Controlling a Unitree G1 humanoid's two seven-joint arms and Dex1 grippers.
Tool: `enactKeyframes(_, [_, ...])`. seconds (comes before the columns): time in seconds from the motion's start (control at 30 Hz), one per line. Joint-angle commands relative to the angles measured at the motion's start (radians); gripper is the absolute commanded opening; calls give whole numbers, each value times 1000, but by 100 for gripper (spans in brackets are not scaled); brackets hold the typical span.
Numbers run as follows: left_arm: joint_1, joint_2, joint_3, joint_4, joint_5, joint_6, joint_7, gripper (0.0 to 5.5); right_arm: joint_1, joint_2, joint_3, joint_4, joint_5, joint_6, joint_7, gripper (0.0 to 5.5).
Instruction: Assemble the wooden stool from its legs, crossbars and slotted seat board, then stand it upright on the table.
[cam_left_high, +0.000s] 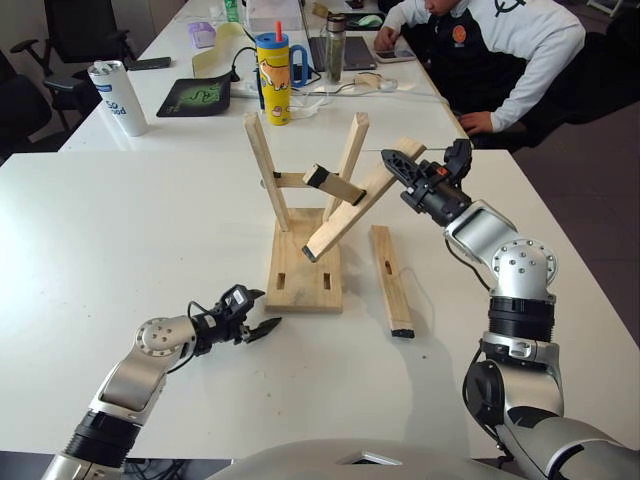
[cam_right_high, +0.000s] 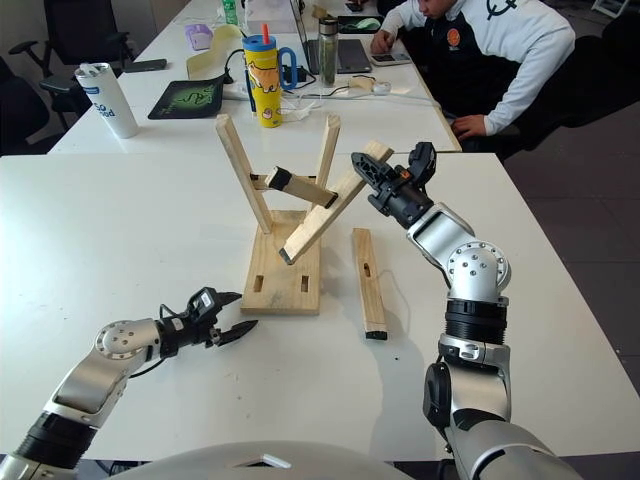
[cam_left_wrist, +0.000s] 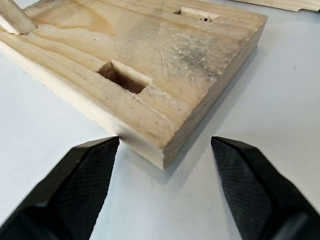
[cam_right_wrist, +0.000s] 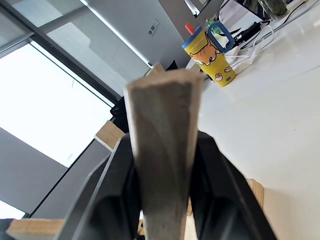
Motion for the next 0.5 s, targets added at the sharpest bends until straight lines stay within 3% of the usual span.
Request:
enactKeyframes(0.03, [-92,-48,-31,82,50,21,28,342,-16,9,-7,6,-20,5,11,104])
enactKeyframes(0.37, [-365,-300,22,323,23,39,168,342,-57,13,-24,47,-65,-19,31,104])
enactKeyframes(0.5, [-442,-347,19,410,49,-6,187,342,-70,23,-34,54,-83,-37,34,104])
